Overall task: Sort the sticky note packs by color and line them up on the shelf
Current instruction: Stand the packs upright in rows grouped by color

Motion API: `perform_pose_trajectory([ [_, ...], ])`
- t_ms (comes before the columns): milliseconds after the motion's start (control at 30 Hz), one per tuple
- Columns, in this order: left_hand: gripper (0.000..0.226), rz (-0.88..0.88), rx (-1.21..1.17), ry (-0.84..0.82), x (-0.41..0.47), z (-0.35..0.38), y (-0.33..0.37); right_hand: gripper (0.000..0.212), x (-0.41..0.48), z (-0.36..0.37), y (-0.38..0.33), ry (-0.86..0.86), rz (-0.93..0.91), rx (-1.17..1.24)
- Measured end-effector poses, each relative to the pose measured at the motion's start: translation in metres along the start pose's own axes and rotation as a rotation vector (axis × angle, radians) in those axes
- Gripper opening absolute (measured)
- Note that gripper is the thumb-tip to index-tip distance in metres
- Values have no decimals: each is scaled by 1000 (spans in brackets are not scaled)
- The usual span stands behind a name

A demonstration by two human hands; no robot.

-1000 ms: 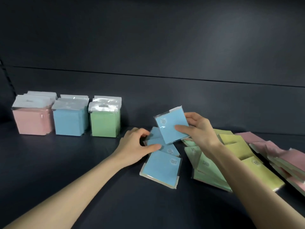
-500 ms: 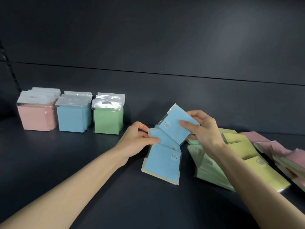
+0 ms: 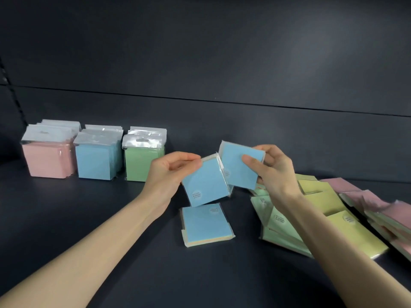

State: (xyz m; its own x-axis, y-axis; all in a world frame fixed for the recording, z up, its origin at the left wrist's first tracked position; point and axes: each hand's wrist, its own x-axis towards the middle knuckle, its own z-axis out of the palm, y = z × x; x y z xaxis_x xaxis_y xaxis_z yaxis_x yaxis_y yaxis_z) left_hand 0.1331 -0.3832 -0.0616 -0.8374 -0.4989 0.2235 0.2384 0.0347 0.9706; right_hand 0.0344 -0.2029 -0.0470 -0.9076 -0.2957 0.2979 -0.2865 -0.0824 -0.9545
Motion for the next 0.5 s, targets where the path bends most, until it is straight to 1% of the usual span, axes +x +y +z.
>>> perform_pose_trajectory([
  [133,16,84,98,42,-3,7,-6,2,-5,8,2,-192,89,31],
  [200,23,139,134,82,-3,8,-9,10,-9,12,3,-280,123,41],
  [300,31,195,170,140,-3,9,-12,36,-13,15,5,-379,117,-41],
  [367,33,216,183,154,-3,10,-14,45,-14,17,7,-393,105,-93],
  [433,36,227,245,163,-2,10,-15,42,-13,18,9,-378,96,-90],
  [500,39,153,261,111,-1,10,-14,37,-13,18,9,-353,91,-57],
])
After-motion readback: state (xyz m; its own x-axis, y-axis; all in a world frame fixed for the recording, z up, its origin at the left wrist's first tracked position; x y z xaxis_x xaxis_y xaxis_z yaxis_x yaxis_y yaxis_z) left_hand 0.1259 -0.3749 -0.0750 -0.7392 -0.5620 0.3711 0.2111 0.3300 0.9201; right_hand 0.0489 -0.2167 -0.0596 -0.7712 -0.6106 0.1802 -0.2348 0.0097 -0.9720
